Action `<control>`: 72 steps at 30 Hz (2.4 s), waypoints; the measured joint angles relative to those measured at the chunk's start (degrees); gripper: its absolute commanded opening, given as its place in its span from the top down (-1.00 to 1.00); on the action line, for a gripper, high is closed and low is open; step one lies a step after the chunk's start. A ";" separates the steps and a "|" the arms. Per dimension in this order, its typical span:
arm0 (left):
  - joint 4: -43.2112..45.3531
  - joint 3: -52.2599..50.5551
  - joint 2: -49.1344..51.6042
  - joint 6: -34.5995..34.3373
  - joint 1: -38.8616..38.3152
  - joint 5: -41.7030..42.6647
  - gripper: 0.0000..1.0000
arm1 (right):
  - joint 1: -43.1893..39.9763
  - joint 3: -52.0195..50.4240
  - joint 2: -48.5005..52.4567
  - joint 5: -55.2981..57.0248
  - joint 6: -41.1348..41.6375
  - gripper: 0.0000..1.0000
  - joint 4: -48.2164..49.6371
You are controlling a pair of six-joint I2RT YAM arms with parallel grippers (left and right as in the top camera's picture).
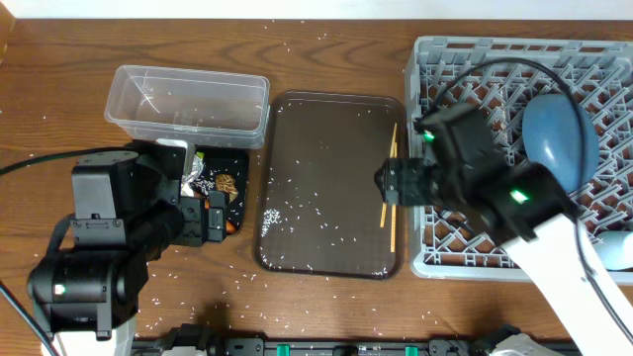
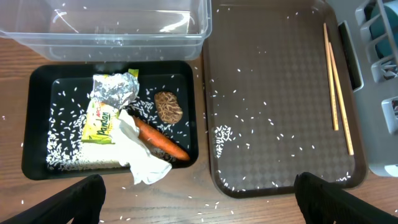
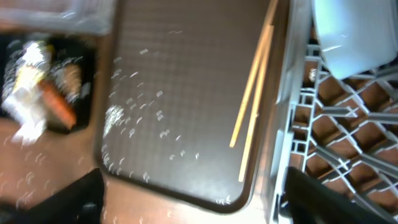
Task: Sort waste into correct bins and load items into the dishwasher rack
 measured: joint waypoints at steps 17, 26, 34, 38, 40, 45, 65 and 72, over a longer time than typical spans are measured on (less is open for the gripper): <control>-0.04 0.00 0.61 0.94 0.00 0.00 -0.96 | 0.00 0.00 34.07 1.92 11.50 -0.11 10.99; -0.07 0.00 0.61 1.03 0.00 0.02 -0.96 | -0.63 0.24 40.02 1.90 11.67 0.52 12.81; -0.07 0.00 0.61 1.03 0.00 0.02 -0.96 | -0.57 0.70 40.26 0.28 9.11 0.97 13.27; -0.07 0.00 0.61 1.03 0.00 0.02 -0.96 | -0.57 1.16 39.93 -0.76 6.14 0.98 11.02; -0.07 0.00 0.61 1.03 0.00 0.02 -0.96 | -0.57 1.29 37.97 -1.79 1.95 0.98 9.51; -0.07 0.00 0.61 1.03 0.00 0.02 -0.96 | -0.79 2.97 26.47 -3.04 -5.38 0.98 5.25; -0.09 0.00 0.61 1.03 0.00 0.02 -0.96 | -24.85 3.69 12.74 -5.60 -23.37 0.85 -3.63; -0.09 0.00 0.61 1.03 0.00 0.02 -0.96 | -10.10 3.56 13.20 -14.88 -22.08 -0.22 2.49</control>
